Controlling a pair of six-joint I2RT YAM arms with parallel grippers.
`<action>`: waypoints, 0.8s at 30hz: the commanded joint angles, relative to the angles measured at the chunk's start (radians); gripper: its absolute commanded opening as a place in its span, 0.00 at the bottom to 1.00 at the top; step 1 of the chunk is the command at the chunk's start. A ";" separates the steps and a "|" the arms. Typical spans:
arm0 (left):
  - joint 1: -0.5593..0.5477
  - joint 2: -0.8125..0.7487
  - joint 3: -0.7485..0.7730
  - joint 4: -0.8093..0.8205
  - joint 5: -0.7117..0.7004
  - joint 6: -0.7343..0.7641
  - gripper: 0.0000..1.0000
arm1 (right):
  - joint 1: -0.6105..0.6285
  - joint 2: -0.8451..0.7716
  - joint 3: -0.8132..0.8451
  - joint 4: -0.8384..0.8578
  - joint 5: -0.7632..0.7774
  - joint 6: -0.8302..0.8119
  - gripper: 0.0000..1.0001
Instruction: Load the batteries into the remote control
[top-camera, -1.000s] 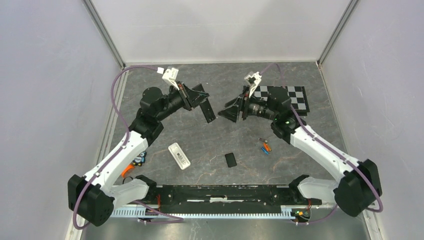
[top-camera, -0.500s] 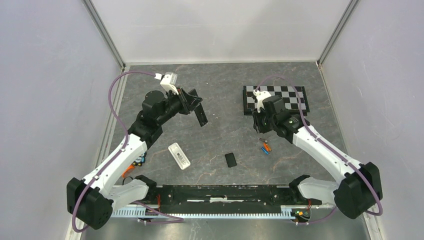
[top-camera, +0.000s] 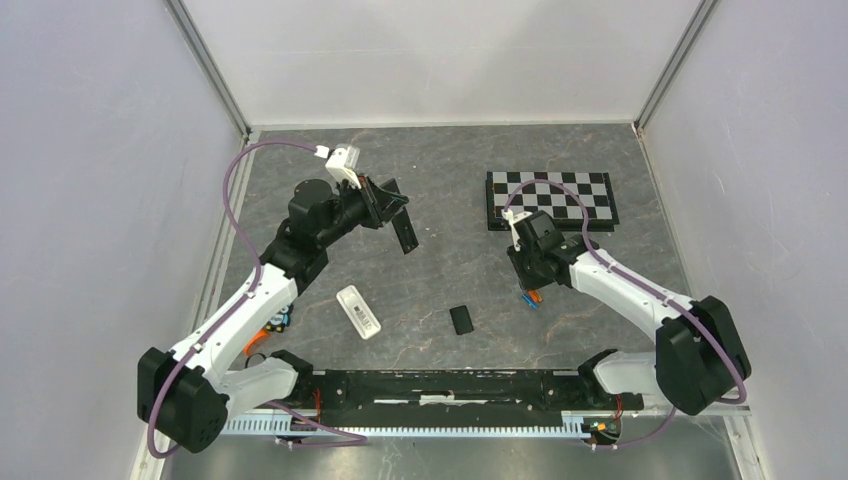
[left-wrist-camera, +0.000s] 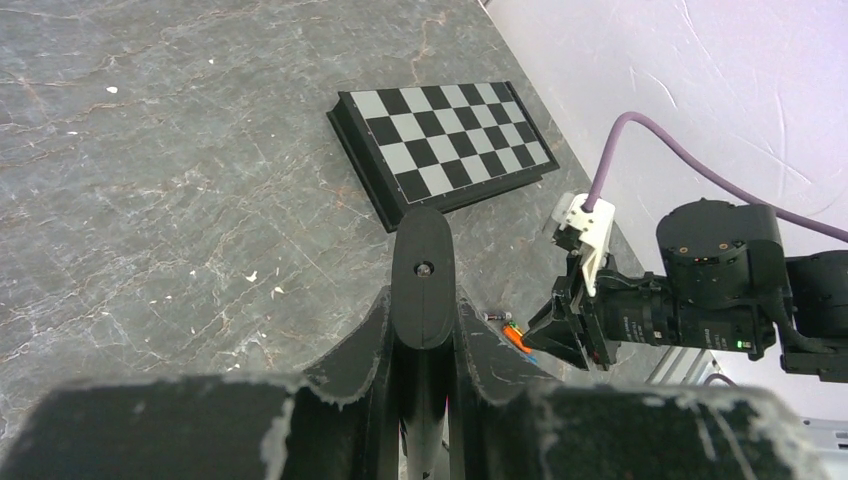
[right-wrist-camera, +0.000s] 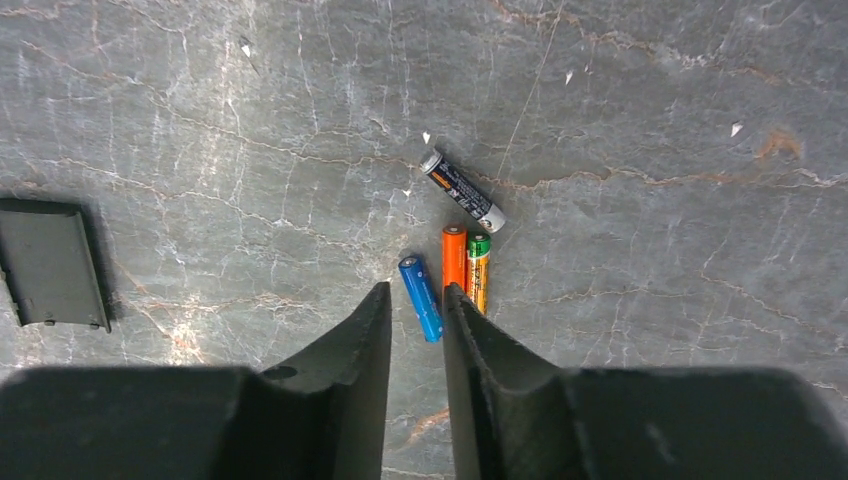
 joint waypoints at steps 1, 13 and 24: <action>0.000 0.003 0.027 0.041 0.028 0.051 0.02 | 0.000 0.013 -0.012 0.037 -0.001 0.024 0.29; 0.001 0.011 0.032 0.029 0.041 0.063 0.02 | -0.002 0.057 -0.034 0.039 0.088 0.075 0.33; 0.003 0.026 0.043 0.030 0.044 0.058 0.02 | -0.003 0.108 -0.042 0.080 0.092 0.078 0.28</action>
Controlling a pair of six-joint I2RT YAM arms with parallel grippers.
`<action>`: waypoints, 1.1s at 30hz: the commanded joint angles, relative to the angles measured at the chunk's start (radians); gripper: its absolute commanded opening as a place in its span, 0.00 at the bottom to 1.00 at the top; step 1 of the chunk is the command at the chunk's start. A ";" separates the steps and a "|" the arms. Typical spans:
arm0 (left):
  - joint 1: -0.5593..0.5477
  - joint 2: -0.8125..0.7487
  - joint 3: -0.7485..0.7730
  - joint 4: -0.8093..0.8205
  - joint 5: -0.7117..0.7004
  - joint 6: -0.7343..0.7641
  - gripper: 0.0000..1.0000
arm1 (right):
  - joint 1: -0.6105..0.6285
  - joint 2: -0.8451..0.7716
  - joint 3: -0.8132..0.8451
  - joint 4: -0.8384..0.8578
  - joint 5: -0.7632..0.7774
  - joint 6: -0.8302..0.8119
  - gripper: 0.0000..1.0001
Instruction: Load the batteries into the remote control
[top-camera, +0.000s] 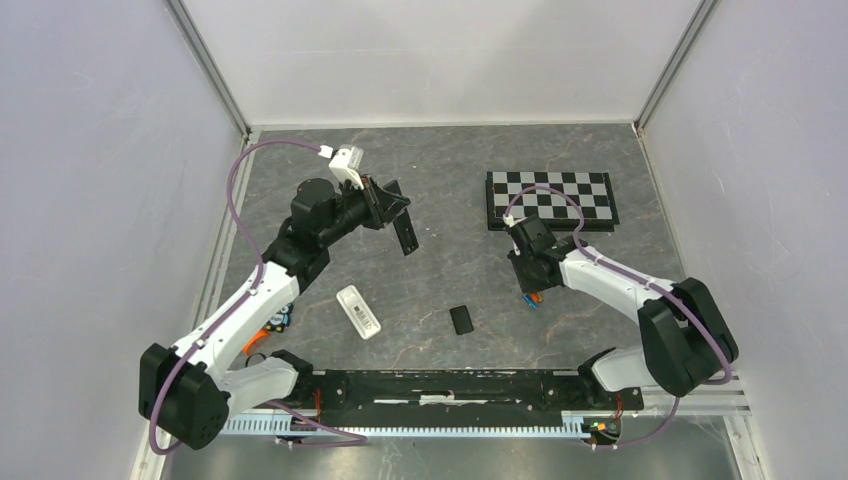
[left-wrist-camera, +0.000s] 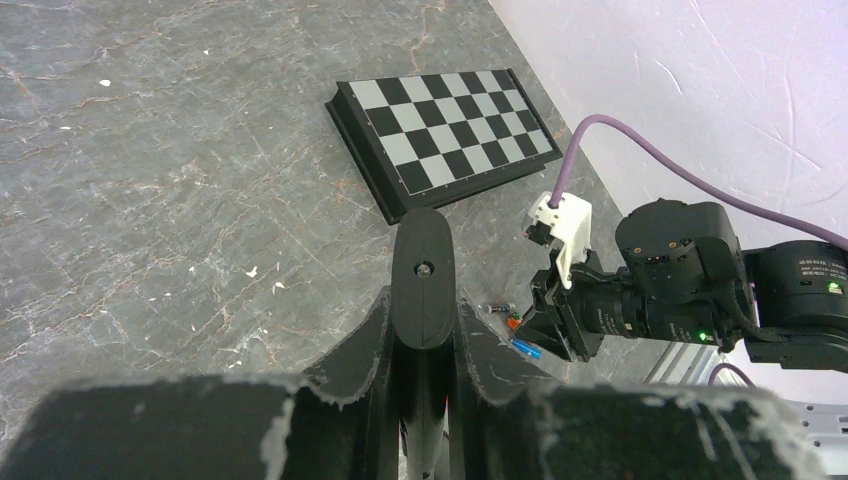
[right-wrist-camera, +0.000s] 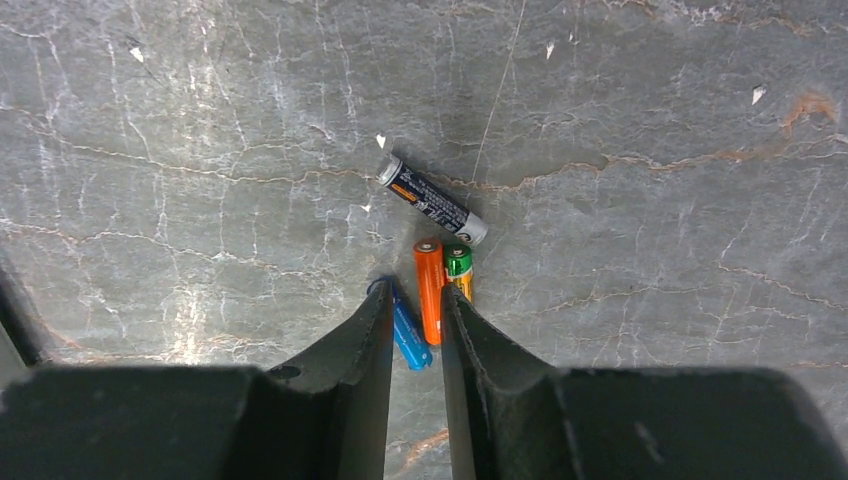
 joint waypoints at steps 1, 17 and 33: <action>0.003 0.010 0.043 0.031 0.022 0.041 0.02 | -0.002 0.022 -0.006 0.041 0.024 0.010 0.28; 0.003 0.019 0.050 0.031 0.025 0.038 0.02 | -0.007 0.057 -0.046 0.086 0.026 0.006 0.24; 0.003 0.035 0.018 0.132 0.054 -0.102 0.02 | -0.006 -0.128 0.122 0.145 -0.136 0.004 0.00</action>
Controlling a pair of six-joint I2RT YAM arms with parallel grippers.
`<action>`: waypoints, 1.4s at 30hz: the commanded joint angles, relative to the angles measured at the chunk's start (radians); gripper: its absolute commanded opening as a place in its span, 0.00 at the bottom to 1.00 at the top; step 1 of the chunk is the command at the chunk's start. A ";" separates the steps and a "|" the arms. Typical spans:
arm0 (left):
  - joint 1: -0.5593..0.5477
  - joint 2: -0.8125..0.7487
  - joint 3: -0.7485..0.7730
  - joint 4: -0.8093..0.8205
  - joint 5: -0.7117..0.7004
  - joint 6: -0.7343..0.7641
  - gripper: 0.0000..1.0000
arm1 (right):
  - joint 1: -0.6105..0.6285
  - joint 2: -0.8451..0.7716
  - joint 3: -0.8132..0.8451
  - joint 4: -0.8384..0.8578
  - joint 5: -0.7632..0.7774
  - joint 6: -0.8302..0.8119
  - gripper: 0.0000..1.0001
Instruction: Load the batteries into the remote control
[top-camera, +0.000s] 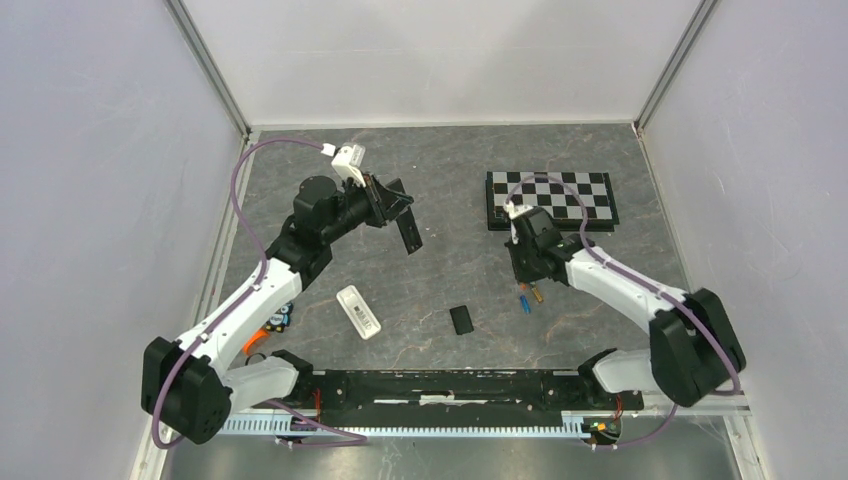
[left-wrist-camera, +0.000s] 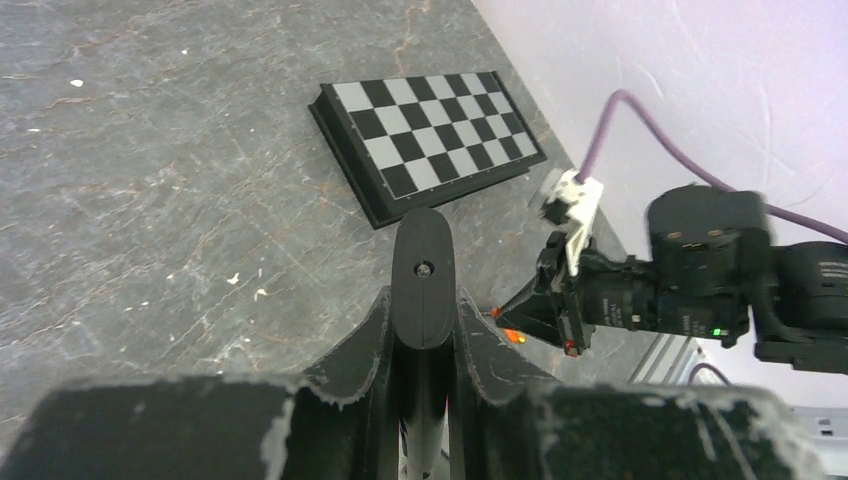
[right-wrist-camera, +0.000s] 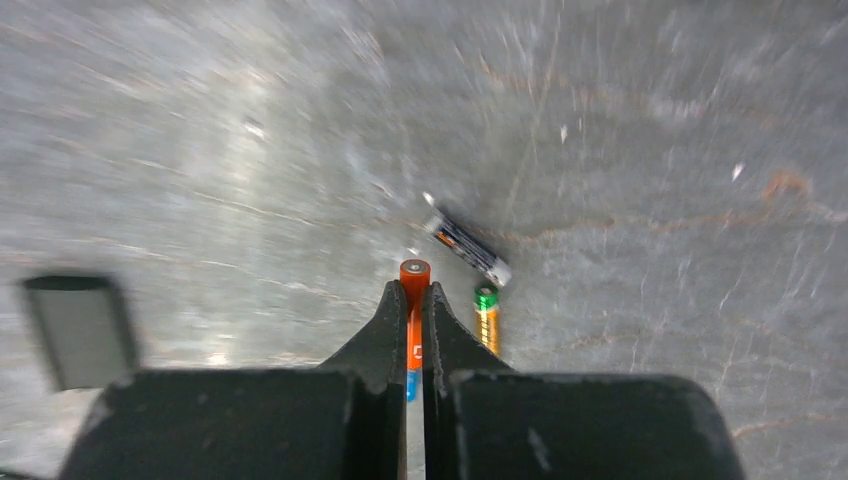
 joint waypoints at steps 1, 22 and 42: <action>0.002 0.015 0.004 0.138 0.038 -0.123 0.02 | -0.002 -0.136 0.141 0.105 -0.151 0.011 0.00; 0.001 0.206 -0.050 0.704 0.144 -0.793 0.02 | 0.166 -0.192 0.330 0.656 -0.425 0.176 0.00; 0.001 0.211 -0.029 0.699 0.150 -0.790 0.02 | 0.173 -0.216 0.318 0.531 -0.426 0.017 0.00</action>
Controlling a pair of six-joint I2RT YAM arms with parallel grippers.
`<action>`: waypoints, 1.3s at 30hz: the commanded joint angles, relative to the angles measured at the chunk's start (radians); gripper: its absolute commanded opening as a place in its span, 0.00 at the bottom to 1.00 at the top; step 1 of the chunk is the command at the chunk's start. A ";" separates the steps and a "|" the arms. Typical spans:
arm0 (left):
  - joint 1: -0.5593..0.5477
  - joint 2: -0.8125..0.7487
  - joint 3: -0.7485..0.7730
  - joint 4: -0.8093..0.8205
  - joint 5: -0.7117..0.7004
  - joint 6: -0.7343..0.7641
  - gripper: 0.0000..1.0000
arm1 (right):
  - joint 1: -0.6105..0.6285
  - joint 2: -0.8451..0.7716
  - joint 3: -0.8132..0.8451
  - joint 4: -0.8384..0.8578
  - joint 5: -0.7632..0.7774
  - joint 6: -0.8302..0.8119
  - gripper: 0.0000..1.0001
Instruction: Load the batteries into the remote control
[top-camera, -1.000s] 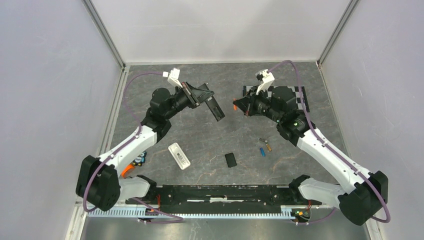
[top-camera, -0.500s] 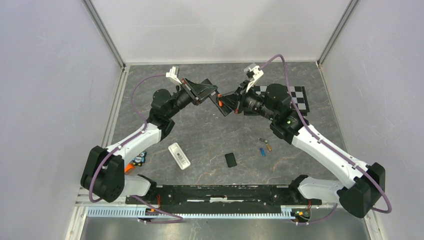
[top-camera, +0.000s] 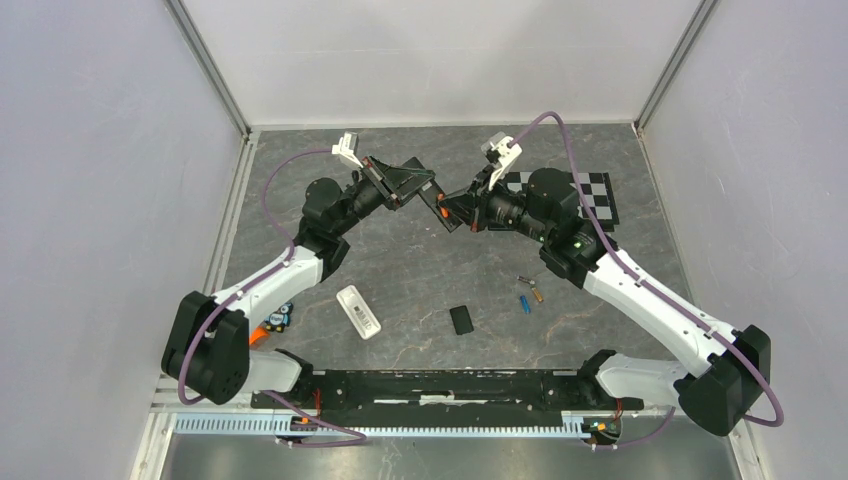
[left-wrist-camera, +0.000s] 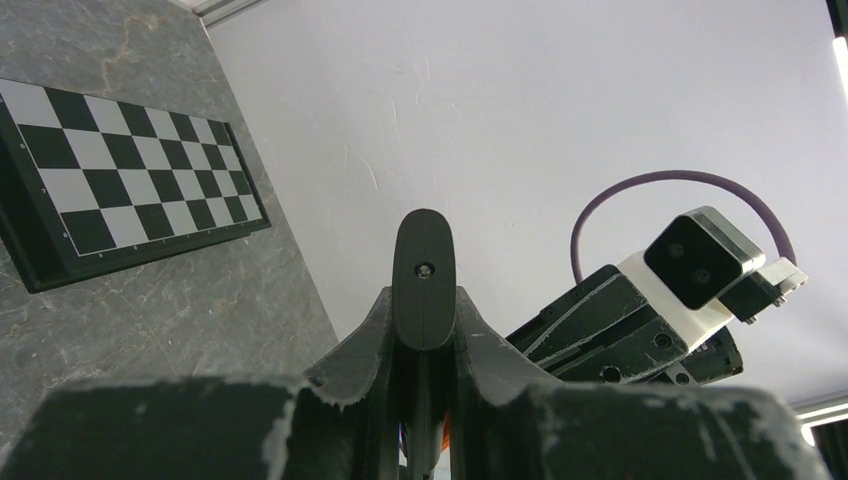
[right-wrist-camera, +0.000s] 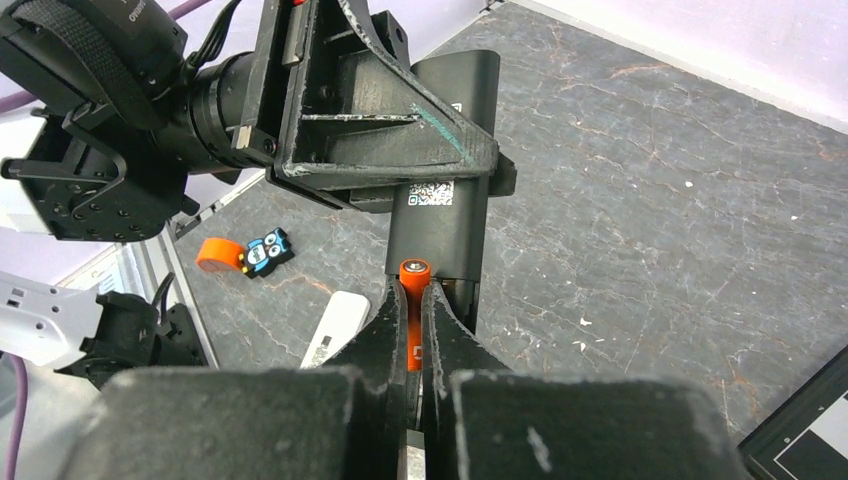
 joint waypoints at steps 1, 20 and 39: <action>0.001 0.006 0.032 0.056 0.020 -0.028 0.02 | 0.001 -0.026 0.027 -0.017 -0.014 -0.052 0.00; 0.001 0.005 0.066 0.114 0.066 -0.004 0.02 | 0.002 -0.040 0.012 -0.073 -0.067 -0.086 0.08; 0.001 -0.007 0.057 0.072 0.061 0.033 0.02 | 0.001 -0.047 0.092 -0.104 -0.021 -0.009 0.45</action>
